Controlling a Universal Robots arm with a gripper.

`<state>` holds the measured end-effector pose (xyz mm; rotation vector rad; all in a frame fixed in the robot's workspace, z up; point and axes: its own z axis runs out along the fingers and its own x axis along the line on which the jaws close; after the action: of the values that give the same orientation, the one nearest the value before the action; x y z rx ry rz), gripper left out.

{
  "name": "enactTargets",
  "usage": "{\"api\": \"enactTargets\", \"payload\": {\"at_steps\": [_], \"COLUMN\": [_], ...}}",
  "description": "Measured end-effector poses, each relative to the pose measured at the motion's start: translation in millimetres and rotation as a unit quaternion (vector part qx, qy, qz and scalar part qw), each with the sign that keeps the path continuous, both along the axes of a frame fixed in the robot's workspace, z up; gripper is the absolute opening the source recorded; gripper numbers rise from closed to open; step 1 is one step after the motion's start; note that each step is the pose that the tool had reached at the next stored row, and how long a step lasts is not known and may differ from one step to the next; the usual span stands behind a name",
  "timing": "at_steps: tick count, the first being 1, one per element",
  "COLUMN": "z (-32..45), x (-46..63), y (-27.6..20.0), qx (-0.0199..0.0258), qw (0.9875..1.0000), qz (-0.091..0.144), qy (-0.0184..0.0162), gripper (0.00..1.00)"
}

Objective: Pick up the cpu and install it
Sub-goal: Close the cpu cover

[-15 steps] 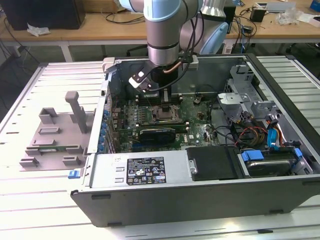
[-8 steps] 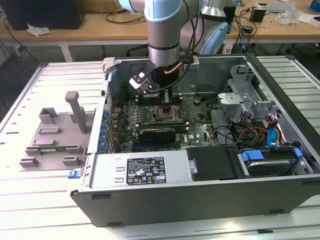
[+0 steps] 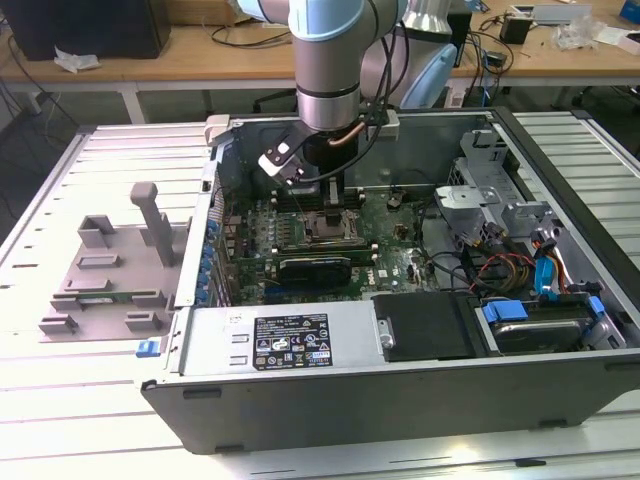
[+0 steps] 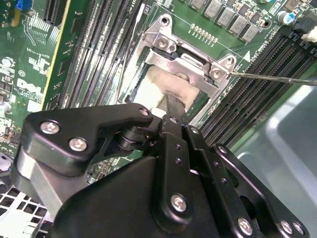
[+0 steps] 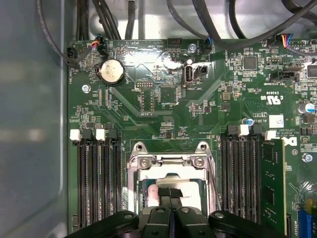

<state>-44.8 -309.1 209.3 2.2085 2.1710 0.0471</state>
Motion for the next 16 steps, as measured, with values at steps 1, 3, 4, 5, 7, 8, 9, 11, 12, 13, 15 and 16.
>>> {"api": "enactTargets", "payload": {"at_steps": [1, 3, 4, 5, 7, 8, 9, 11, 12, 13, 15, 16], "z": [0.1, 0.0, -0.1, -0.2, -0.2, -0.2, 0.9, 8.5, 9.2, 9.2, 9.2, 9.2], "x": [0.0, 0.0, -0.1, 0.0, 0.0, -0.2, -0.7, -0.7, -1.3, -2.8, -7.8, -9.7], "y": [1.2, 6.2, 8.5, 10.0, 10.7, 10.7, 10.8, 10.7, 10.4, 9.3, 6.3, 5.6], "qx": [-0.0001, -0.0001, -0.0001, -0.0001, -0.0006, -0.0009, -0.0010, -0.0011, -0.0017, -0.0021, -0.0027, -0.0028], "qw": [1.0000, 1.0000, 1.0000, 1.0000, 1.0000, 1.0000, 1.0000, 1.0000, 1.0000, 1.0000, 1.0000, 1.0000], "qz": [0.000, 0.000, 0.000, 0.000, 0.000, 0.000, 0.000, 0.000, 0.000, 0.000, 0.000, 0.000], "qy": [0.0001, 0.0001, 0.0001, 0.0001, 0.0001, 0.0001, 0.0001, 0.0000, 0.0000, -0.0001, -0.0003, -0.0004], "gripper": [0.11, 0.11, 0.11, 0.11, 0.11, 0.11, 0.11, 0.11, 0.11, 0.11, 0.11, 0.11]}}
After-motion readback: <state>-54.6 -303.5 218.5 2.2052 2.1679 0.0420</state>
